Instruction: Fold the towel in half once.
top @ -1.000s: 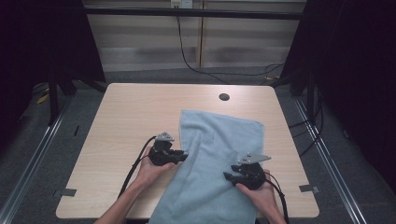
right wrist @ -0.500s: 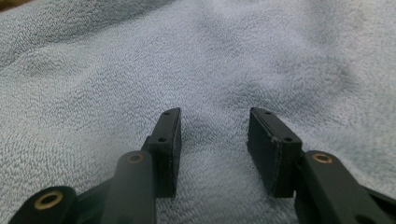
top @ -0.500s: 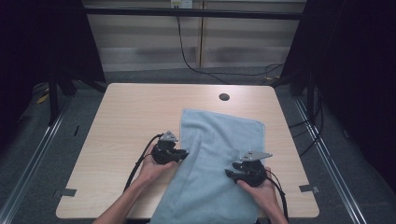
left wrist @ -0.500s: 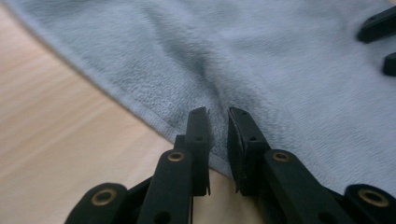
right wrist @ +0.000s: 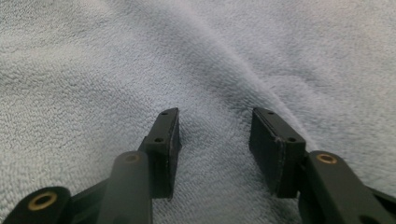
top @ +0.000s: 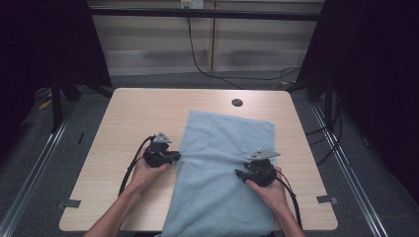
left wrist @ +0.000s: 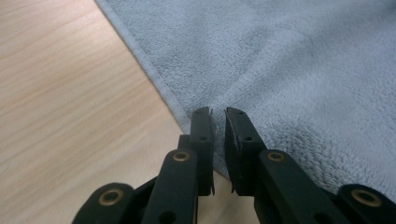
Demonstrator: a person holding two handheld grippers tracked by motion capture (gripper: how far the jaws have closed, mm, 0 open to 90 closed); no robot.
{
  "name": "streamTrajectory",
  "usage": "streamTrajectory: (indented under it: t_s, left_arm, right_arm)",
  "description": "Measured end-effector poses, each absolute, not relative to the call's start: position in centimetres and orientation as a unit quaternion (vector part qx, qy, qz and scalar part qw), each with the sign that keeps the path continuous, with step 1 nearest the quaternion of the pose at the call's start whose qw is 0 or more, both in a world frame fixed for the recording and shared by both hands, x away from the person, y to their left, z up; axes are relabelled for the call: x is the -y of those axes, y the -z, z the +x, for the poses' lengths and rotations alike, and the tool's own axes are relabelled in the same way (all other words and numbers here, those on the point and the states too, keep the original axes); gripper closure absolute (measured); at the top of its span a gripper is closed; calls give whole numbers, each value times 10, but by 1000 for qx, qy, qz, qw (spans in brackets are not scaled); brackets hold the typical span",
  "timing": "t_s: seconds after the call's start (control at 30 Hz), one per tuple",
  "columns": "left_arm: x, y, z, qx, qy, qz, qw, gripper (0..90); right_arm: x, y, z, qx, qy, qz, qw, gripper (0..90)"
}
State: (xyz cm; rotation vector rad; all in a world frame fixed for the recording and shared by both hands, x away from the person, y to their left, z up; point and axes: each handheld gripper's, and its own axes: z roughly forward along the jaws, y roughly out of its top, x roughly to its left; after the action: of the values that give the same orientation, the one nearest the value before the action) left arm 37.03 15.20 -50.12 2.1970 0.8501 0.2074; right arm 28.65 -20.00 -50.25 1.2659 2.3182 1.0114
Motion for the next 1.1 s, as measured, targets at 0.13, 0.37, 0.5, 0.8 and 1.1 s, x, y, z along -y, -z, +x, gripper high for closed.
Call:
streamTrajectory:
  t_s: [0.13, 0.37, 0.5, 0.8, 1.1]
  left_arm:
    - [-166, 501, 359, -327, -78, 861, 380, 818]
    - [-192, 500, 321, -316, -66, 865, 384, 810]
    - [-199, 499, 304, -316, -59, 864, 387, 789]
    - [-210, 497, 259, -301, -30, 870, 390, 708]
    - [-214, 491, 260, -316, -10, 856, 409, 645]
  right_arm:
    - [190, 502, 280, -819, -352, 429, 146, 534]
    - [179, 503, 263, -831, -365, 396, 139, 531]
    - [176, 502, 254, -837, -368, 386, 126, 530]
    - [168, 498, 196, -850, -370, 360, 100, 531]
    - [187, 490, 192, -813, -429, 387, 73, 522]
